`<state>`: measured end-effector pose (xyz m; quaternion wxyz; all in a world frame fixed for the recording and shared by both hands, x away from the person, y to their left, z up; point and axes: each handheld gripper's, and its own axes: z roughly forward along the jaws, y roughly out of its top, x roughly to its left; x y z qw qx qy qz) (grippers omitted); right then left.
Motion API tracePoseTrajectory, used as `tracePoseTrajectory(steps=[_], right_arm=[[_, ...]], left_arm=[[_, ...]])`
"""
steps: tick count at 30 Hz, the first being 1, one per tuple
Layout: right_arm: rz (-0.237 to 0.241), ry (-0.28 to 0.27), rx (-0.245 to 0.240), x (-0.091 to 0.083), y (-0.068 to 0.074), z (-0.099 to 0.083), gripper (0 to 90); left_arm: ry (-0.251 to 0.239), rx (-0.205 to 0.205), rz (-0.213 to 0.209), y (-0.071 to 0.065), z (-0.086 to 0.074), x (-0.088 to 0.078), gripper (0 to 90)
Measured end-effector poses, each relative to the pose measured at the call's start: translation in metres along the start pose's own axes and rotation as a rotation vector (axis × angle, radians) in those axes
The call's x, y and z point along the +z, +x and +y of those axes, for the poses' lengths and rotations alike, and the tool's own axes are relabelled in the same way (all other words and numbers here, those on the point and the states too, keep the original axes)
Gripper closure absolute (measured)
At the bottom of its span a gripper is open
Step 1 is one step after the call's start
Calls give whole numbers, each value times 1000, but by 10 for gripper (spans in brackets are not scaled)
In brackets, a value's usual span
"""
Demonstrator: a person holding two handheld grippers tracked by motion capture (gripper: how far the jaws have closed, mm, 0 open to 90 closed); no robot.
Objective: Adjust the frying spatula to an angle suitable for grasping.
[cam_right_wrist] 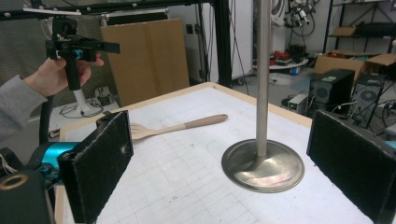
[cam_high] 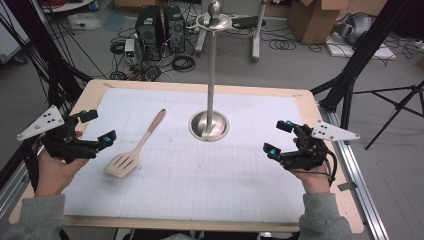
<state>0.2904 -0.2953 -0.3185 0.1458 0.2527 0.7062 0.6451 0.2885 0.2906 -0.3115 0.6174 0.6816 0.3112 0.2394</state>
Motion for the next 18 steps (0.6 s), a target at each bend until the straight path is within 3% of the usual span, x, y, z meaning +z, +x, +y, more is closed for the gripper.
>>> tracePoseTrajectory(steps=[5, 11, 18], right_arm=[[11, 21, 5, 3, 0, -3, 59], [9, 14, 3, -1, 3, -3, 59], [-1, 29, 17, -3, 3, -6, 59]], left_arm=[[-3, -15, -36, 2, -3, 4, 57], [31, -10, -39, 3, -8, 13, 66], [68, -5, -66, 13, -15, 14, 221]])
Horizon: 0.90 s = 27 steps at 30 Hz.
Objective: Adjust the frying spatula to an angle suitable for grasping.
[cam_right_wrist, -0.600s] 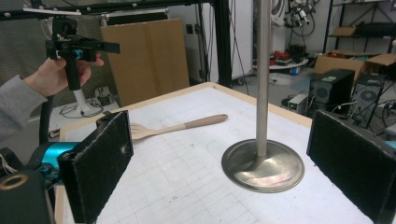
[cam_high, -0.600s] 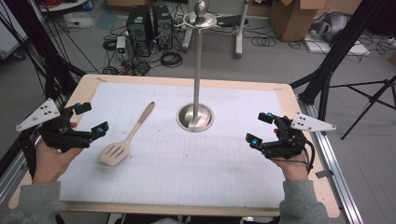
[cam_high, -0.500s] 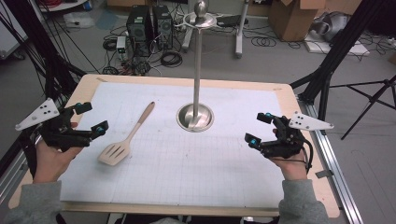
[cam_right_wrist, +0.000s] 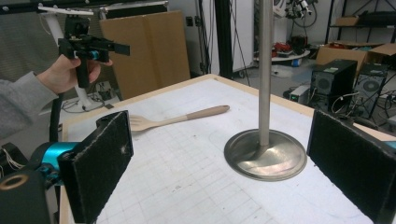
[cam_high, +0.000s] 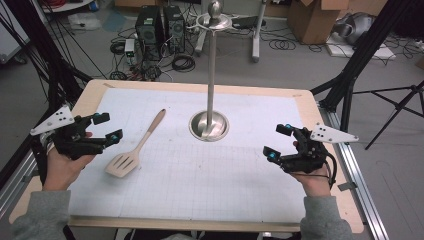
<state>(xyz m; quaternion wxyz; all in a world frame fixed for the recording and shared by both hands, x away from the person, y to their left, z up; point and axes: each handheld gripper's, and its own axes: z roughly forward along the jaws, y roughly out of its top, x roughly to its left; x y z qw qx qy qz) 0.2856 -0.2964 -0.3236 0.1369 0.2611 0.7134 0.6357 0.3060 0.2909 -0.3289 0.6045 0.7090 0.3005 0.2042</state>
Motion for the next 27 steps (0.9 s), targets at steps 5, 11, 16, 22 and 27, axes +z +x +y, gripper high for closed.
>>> tracePoseTrajectory(steps=[5, 11, 16, 22, 27], right_arm=[[12, 2, -2, 3, 1, -1, 59], [22, 9, 8, 5, 0, -1, 59], [29, 7, 3, 6, 0, -1, 59], [39, 15, 1, 8, 0, -1, 59], [43, 23, 5, 9, 0, -3, 60]], left_arm=[[10, -25, -9, 8, -7, 7, 346], [98, -8, 22, 10, -14, 26, 496], [93, -3, 52, 19, -17, 30, 694], [166, 23, 68, 30, -25, 43, 809], [203, 27, 57, 37, -33, 56, 887]])
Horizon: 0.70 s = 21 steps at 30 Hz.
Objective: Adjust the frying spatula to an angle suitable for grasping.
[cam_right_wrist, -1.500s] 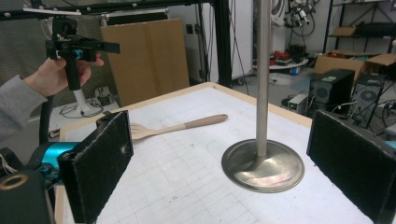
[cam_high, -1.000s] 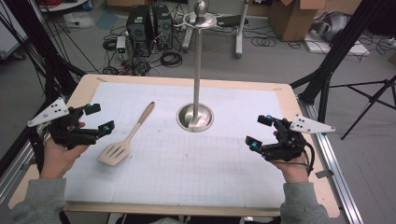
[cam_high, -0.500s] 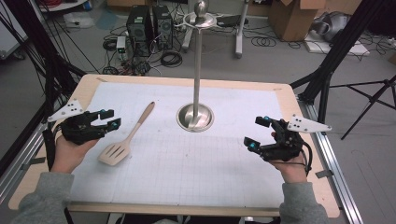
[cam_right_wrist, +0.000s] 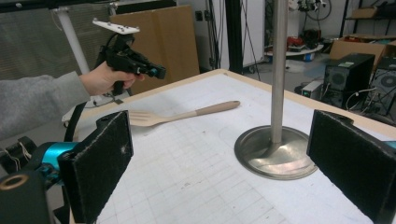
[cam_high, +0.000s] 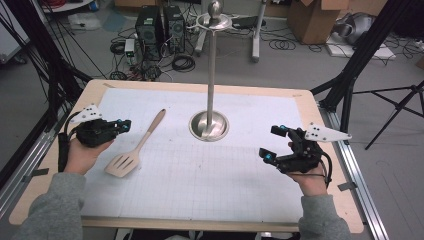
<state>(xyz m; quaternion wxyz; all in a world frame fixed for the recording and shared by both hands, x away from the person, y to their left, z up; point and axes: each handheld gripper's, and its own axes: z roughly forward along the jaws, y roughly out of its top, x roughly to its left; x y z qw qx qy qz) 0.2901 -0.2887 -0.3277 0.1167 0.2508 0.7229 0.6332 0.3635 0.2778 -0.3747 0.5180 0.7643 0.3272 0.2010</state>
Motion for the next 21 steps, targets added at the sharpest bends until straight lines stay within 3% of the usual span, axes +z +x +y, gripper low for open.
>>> tracePoseTrajectory(steps=[7, 16, 21], right_arm=[[11, 5, -3, 2, 1, 0, 60], [20, 11, 0, 4, 0, -2, 60], [23, 10, 12, 4, -1, -3, 60]], left_arm=[[-4, 46, -26, 9, -9, 15, 896], [35, 19, 11, 20, -20, 34, 898], [58, 4, 12, 24, -26, 44, 898]])
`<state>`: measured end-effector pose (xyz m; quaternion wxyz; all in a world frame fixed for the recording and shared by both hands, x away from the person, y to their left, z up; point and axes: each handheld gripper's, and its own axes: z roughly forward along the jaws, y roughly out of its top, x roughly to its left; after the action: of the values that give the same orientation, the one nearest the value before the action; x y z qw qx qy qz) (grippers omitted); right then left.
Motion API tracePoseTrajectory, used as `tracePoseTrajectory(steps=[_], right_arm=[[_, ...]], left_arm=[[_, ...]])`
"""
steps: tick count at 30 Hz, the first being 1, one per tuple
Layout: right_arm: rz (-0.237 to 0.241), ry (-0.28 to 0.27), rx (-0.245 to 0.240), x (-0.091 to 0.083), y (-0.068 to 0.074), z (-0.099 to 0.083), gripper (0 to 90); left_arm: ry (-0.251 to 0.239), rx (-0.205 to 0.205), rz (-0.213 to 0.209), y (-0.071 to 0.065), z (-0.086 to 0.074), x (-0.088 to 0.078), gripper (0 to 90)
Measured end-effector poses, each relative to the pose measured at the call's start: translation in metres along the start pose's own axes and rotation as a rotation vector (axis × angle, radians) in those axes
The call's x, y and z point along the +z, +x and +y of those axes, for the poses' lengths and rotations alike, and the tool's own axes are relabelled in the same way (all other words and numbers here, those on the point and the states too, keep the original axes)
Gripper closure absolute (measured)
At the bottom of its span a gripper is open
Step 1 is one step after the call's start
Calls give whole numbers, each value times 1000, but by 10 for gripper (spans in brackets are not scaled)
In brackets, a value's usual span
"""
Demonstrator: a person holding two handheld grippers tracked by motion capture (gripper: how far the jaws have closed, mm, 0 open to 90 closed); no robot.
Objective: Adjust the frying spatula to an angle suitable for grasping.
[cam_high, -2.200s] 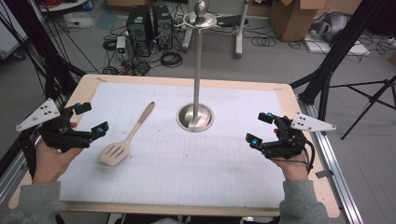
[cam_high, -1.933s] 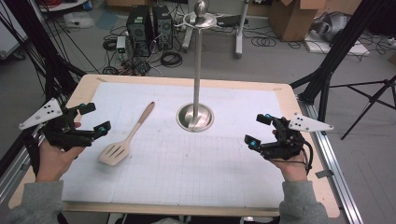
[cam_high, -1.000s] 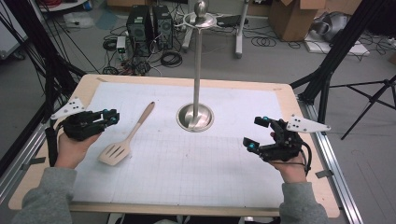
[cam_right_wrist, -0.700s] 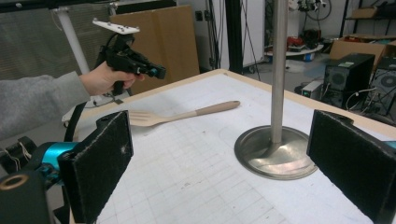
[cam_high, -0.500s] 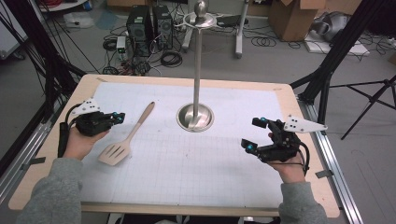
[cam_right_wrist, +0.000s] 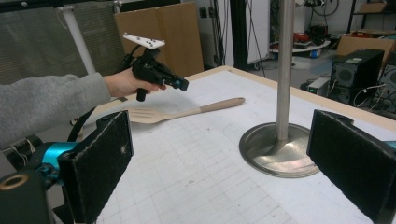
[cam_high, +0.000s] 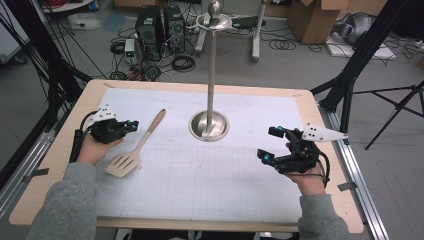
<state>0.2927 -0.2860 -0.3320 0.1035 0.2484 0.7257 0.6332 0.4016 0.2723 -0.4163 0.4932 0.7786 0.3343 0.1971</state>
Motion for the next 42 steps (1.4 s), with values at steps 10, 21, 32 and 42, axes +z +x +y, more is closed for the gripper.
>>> tracePoseTrajectory(steps=[10, 21, 32, 42], right_arm=[[4, 21, 18, 6, -7, -4, 60], [9, 26, 15, 11, -10, -5, 60], [0, 11, 21, 4, -11, -6, 60], [-8, 8, 23, 0, -8, -7, 59]], left_arm=[[-13, -33, -24, 11, -5, 12, 900], [68, 10, -8, 11, 12, 24, 900], [151, 9, -6, 13, 3, 48, 900], [193, 18, -16, 11, -1, 55, 900]])
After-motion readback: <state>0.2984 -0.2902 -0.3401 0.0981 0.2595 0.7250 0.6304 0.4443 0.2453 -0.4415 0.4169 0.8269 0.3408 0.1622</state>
